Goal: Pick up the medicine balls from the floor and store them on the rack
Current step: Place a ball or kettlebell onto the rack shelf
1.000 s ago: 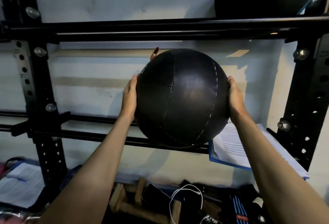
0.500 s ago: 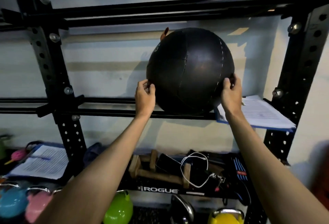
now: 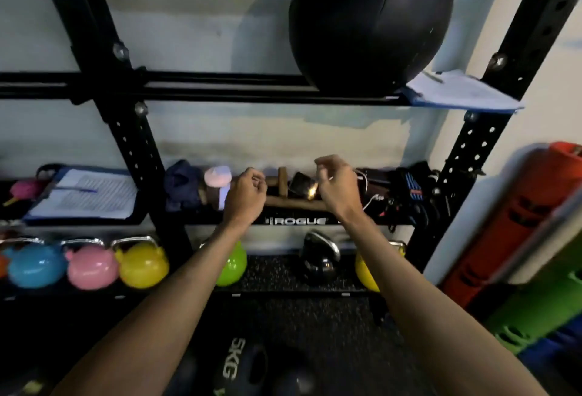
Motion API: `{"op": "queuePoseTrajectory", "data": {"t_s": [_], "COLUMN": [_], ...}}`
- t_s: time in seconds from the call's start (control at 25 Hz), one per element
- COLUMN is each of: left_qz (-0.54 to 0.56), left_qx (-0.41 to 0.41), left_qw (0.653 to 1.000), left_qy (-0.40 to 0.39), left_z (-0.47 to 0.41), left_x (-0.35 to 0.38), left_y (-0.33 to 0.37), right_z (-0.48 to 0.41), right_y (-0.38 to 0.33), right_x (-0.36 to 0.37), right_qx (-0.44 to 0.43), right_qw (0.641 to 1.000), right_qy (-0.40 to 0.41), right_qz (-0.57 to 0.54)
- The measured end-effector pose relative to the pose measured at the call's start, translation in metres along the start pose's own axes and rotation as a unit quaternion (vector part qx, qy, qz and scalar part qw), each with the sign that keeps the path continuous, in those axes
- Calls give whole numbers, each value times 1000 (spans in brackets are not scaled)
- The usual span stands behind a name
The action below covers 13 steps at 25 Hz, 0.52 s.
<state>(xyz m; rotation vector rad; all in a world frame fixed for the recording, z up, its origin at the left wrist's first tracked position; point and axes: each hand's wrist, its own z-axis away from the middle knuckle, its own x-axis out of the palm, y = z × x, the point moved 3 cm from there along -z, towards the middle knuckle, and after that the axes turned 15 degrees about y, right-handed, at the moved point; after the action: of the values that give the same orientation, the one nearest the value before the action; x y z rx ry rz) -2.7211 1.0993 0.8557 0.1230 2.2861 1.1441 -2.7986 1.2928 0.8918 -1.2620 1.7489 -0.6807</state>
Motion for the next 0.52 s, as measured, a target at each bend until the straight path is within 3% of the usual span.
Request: {"op": "queuePoseTrajectory", "data": {"t_s": [0.24, 0.4, 0.52], "left_qz": [-129, -191, -229], "left_qx": [-56, -98, -134], "left_qw": [976, 948, 907], "left_qy": [-168, -235, -327], "left_z": [92, 140, 179], "left_x": [26, 53, 82], "left_y": [-114, -153, -186], "right_z": [112, 153, 181], "right_y": [98, 161, 207], "right_x": [46, 55, 62], "right_qx": [71, 146, 194], "right_qw": [965, 939, 910], "right_qy": [-208, -264, -317], "right_qz": [144, 163, 184]}}
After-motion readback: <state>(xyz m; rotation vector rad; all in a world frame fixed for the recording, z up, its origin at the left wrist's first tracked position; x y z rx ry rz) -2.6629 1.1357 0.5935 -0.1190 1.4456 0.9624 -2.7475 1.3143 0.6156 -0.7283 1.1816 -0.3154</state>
